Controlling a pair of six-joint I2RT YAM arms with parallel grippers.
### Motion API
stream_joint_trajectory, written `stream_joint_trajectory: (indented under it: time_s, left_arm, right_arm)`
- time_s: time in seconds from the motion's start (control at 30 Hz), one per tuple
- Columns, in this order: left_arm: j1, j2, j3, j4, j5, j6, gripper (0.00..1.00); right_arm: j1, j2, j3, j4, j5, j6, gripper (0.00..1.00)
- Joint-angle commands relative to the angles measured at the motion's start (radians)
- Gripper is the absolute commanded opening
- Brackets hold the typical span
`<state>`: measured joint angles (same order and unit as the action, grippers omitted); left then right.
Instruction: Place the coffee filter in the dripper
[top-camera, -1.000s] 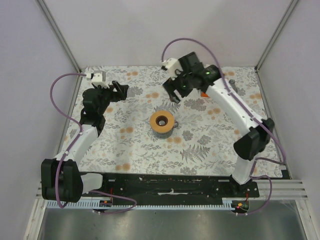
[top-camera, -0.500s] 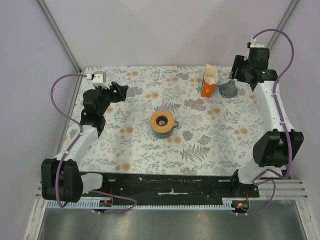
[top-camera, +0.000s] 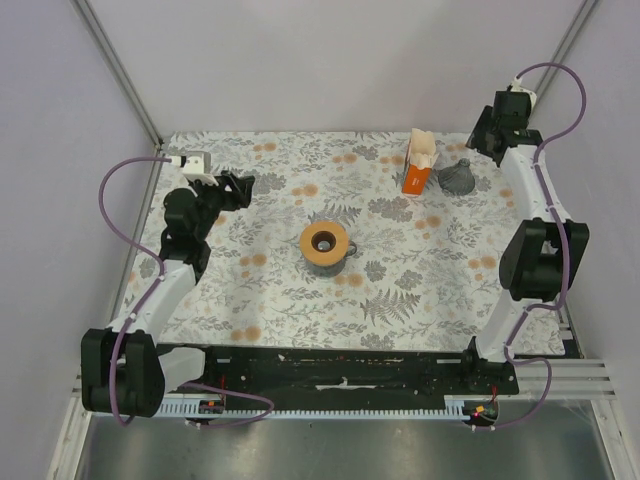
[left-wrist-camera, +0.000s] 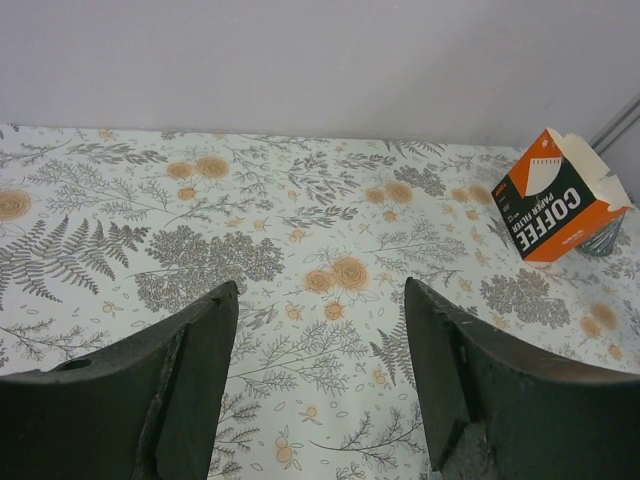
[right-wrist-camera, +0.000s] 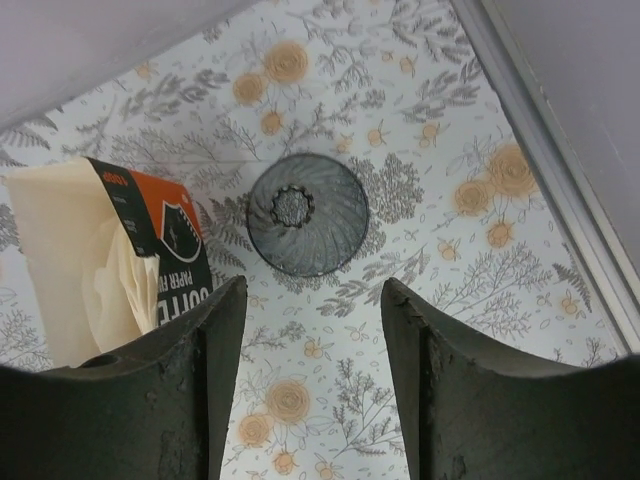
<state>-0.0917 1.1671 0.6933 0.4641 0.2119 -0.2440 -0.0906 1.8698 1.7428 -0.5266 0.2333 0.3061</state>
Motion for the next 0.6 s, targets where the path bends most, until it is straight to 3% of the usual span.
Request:
stream_joint_trajectory:
  time_s: [0.0,0.17,0.23,0.3,0.37,0.43,0.57]
  left_arm:
    - [0.001,-0.017,-0.003,0.058,-0.011,0.038,0.73]
    - [0.001,0.002,0.020,0.068,0.000,0.035,0.73]
    - [0.001,-0.003,0.018,0.073,0.001,0.055,0.73]
    - [0.001,-0.006,0.015,0.067,-0.008,0.067,0.73]
    - [0.001,-0.004,0.017,0.053,-0.014,0.072,0.73]
    - [0.003,-0.001,0.020,0.042,-0.013,0.068,0.72]
    - [0.001,0.019,0.046,0.022,0.003,0.058,0.72]
  right_arm:
    - [-0.011,0.002,0.139,0.031,-0.003,-0.062,0.63]
    - [-0.061,0.081,0.221,0.013,-0.064,-0.100,0.62]
    - [-0.093,0.126,0.270,-0.009,-0.255,-0.232,0.63]
    - [-0.121,0.211,0.418,-0.150,-0.415,-0.373,0.64]
    - [-0.126,0.328,0.626,-0.353,-0.373,-0.493,0.63]
    - [-0.127,0.402,0.710,-0.464,-0.342,-0.551,0.64]
    - [-0.115,0.379,0.583,-0.422,-0.367,-0.474,0.63]
